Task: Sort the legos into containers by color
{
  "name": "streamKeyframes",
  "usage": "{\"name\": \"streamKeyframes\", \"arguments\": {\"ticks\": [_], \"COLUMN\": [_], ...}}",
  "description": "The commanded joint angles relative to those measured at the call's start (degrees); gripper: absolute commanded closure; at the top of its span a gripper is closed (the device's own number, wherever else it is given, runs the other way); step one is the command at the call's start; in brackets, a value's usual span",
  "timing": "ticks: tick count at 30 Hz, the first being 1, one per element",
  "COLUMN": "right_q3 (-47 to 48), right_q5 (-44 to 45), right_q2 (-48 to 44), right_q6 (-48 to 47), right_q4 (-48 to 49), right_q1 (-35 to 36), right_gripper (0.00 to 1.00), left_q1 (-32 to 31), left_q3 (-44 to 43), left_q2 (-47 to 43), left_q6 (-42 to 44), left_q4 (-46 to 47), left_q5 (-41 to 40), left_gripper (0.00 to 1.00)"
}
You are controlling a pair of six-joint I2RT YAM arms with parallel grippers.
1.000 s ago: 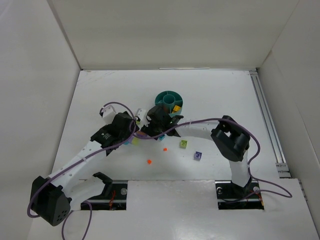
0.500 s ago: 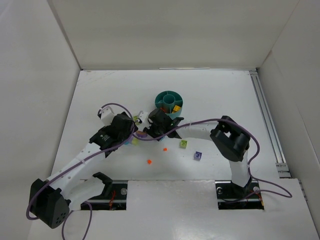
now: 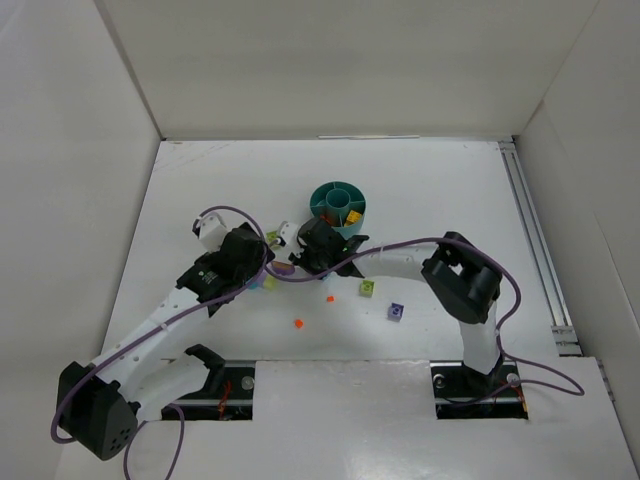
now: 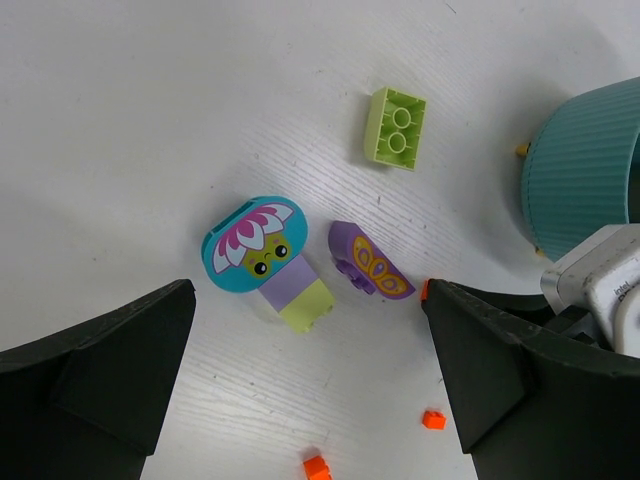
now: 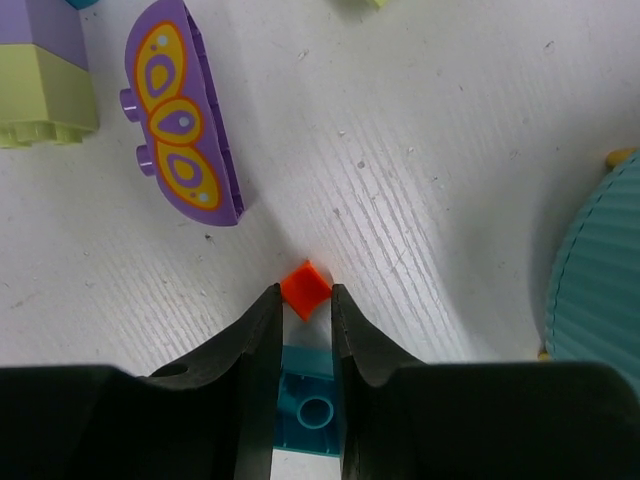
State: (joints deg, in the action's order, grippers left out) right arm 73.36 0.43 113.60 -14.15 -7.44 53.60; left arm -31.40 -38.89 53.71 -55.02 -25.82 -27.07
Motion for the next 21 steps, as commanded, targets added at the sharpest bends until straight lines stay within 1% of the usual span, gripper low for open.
{"name": "streamKeyframes", "arguments": {"ticks": [1,7,11,14,15,21], "right_q3": [-0.1,1.5,4.3,7.9,9.2,15.0], "right_q5": [0.4,1.6,6.2,11.5,14.6,22.2], "right_q2": [-2.9,-8.0,-10.0,-10.0,-9.4,-6.6], "right_q6": [0.1,-2.5,-4.0,-5.4,-5.4,-7.1], "right_q4": [-1.2,-1.2,-2.8,-5.9,-6.9,-9.6], "right_q1": [-0.1,-0.1,-0.1,-0.6,-0.6,-0.6], "right_gripper": [0.89,0.9,0.9,0.9,0.9,0.9], "left_q1": [0.0,0.0,0.0,0.0,0.0,0.0], "left_q3": [0.5,0.5,0.5,0.5,0.5,0.0], "left_q2": [-1.2,-0.7,0.0,0.6,0.6,1.1], "left_q6": [-0.7,0.7,1.9,2.6,2.6,4.5], "left_q4": [1.7,2.2,3.7,4.3,4.3,4.9], "left_q5": [-0.8,-0.1,1.1,1.7,1.7,2.2], "left_gripper": [0.0,0.0,0.0,0.0,0.0,0.0]}}
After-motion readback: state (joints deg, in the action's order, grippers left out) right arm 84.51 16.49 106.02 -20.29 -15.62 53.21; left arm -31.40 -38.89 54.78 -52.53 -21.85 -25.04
